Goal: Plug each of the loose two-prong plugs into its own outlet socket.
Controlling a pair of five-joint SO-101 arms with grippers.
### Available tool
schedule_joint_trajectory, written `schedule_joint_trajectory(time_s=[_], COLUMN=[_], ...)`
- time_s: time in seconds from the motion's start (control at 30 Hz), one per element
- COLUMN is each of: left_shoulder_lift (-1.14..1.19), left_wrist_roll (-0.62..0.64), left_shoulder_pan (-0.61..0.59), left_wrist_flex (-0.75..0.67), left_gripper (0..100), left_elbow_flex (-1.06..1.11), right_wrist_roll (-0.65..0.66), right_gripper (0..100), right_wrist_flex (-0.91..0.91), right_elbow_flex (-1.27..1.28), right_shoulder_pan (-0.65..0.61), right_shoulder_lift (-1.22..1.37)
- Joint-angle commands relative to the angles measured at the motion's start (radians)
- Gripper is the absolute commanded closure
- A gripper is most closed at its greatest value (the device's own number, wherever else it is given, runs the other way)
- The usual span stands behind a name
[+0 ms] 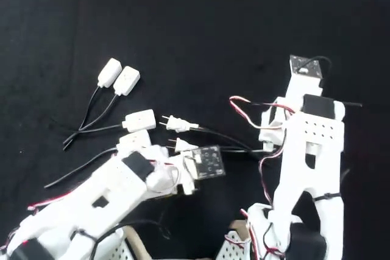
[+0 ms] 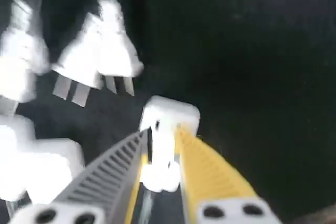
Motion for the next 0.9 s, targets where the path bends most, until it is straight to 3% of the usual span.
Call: schedule_joint_trajectory(time_s=[0.0,0.13,0.37,0.47,0.7,0.87], left_shoulder_lift=[0.002,0.002,0.000,0.000,0.012,0.003], left_wrist_roll=[0.051,0.040,-0.147,-0.233,-0.477,-0.485], left_shoulder_pan=[0.005,-0.024,-0.073,-0.091,-0.134,-0.111], left_wrist_flex=[0.002,0.009,0.244,0.305,0.080,0.049], left_gripper=[92,91,66,63,63,63], left_elbow_flex=[-0.045,-0.047,-0.205,-0.271,-0.077,0.019], right_wrist_roll=[-0.014,-0.009,0.074,0.138,0.253,0.259], right_gripper=[98.6,98.6,98.6,98.6,98.6,98.6], right_wrist_flex=[-0.020,-0.026,-0.026,-0.028,-0.037,-0.138], right_elbow_flex=[-0.053,-0.047,-0.045,-0.050,-0.015,0.073], right_shoulder_pan=[-0.011,-0.005,0.051,0.140,0.287,0.348], right_shoulder_lift=[-0.001,-0.001,-0.001,-0.001,-0.001,-0.001])
